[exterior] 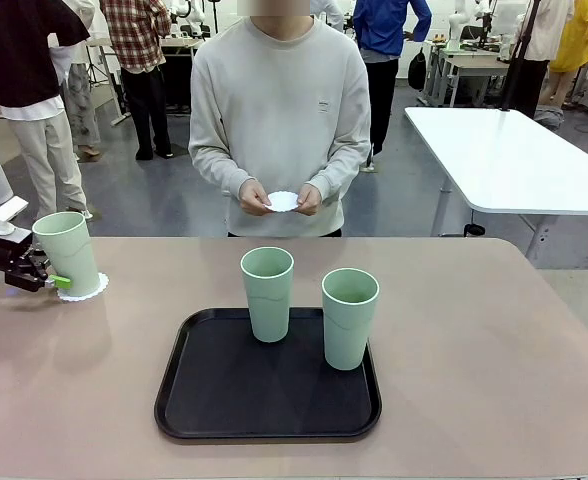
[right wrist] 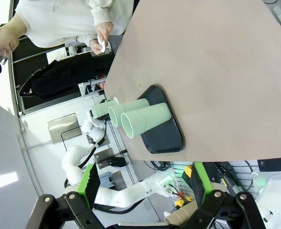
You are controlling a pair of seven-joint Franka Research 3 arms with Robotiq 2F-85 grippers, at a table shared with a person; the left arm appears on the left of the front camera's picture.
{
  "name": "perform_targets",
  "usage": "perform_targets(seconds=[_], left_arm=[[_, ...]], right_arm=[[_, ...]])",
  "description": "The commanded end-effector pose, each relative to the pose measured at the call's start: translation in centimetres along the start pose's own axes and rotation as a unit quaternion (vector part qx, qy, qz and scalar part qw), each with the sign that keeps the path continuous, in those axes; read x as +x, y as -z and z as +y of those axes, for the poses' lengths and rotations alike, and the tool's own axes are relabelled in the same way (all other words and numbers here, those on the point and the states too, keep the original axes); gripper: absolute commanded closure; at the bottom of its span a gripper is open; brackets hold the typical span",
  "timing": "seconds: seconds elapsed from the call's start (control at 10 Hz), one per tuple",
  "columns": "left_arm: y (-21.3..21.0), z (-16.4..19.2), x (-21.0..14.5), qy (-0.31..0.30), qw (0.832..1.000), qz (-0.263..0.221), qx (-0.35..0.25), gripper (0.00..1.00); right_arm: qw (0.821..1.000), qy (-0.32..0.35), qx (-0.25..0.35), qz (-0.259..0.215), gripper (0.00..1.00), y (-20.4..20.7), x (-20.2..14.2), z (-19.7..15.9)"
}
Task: Place coasters on the table and set cups on them.
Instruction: Pick up one Reusable plastic cup and place it on a coaster set by the human.
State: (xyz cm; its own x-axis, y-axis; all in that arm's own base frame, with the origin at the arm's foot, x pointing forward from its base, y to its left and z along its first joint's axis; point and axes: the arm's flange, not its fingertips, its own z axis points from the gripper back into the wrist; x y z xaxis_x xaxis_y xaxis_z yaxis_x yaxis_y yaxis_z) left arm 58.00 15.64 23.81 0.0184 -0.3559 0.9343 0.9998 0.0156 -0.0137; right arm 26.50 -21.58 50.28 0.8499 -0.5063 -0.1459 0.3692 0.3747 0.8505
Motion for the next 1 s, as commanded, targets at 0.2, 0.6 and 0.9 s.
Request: perform_targets(seconds=[0.2,0.6,0.9], left_arm=[[0.40,-0.08,0.06,0.000,1.000,0.020,0.000,0.00],[0.30,-0.03,0.28,-0.002,1.000,0.019,0.002,0.00],[0.16,0.02,0.52,-0.011,1.000,0.024,0.002,0.00]], right_arm=[[1.000,-0.002,0.009,0.002,0.00,0.04,-0.06,-0.12],[1.000,-0.002,0.009,0.002,0.00,0.04,-0.06,-0.12],[1.000,-0.002,0.009,0.002,0.00,0.04,-0.06,-0.12]])
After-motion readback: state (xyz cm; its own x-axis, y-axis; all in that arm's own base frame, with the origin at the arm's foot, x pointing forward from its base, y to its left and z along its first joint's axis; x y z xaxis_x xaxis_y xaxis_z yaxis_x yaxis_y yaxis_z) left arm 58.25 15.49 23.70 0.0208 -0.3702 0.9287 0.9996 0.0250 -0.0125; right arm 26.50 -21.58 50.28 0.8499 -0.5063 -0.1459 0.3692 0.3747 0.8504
